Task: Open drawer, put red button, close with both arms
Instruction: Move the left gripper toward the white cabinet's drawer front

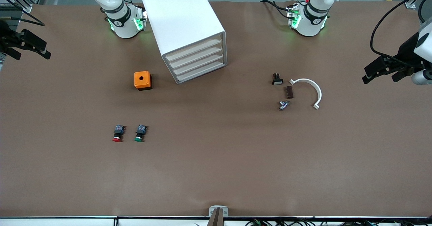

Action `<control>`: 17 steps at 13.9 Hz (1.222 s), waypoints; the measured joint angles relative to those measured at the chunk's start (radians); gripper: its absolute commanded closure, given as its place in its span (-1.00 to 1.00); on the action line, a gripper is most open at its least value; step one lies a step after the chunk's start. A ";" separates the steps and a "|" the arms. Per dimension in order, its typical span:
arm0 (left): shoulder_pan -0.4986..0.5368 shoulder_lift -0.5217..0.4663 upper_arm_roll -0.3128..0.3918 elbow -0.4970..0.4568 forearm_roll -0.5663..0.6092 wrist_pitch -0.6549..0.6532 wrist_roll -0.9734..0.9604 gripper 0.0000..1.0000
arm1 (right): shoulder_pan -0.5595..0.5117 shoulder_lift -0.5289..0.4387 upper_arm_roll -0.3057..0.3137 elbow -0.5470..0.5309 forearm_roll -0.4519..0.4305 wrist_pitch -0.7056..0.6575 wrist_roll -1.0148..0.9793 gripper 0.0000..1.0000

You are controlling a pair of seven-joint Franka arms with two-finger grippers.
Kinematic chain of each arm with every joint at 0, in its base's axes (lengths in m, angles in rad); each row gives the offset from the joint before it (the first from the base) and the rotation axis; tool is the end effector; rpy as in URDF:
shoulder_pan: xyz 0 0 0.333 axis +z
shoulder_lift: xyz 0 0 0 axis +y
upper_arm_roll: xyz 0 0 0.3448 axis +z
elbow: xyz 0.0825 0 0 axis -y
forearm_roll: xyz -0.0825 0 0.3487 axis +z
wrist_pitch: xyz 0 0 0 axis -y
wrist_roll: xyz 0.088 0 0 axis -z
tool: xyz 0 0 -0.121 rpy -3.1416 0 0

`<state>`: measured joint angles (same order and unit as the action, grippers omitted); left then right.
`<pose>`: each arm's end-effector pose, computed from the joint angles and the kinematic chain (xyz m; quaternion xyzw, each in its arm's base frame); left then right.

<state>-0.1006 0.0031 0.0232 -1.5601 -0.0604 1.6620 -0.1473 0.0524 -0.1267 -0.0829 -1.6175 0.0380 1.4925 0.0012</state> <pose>0.5290 -0.0479 0.6512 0.9977 0.0361 0.0457 0.0355 0.4674 -0.0127 0.6746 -0.9996 0.0140 -0.0010 0.0242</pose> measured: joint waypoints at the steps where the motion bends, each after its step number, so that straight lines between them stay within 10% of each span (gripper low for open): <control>1: 0.000 0.000 0.000 0.000 0.000 -0.001 0.000 -0.99 | 0.000 0.000 0.000 0.000 0.000 0.000 0.000 -1.00; 9: 0.007 0.018 0.004 -0.009 0.000 -0.020 0.000 -0.99 | 0.000 0.000 0.001 0.000 -0.033 0.007 -0.001 -1.00; 17: -0.172 0.253 -0.074 -0.016 -0.106 -0.017 -0.188 -0.99 | 0.000 0.000 0.002 0.003 -0.033 0.008 -0.001 -1.00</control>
<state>-0.2727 0.2556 -0.0503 -1.5759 -0.1665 1.6451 -0.3357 0.0527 -0.1265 -0.0805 -1.6143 0.0048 1.5002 0.0002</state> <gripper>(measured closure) 0.004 0.000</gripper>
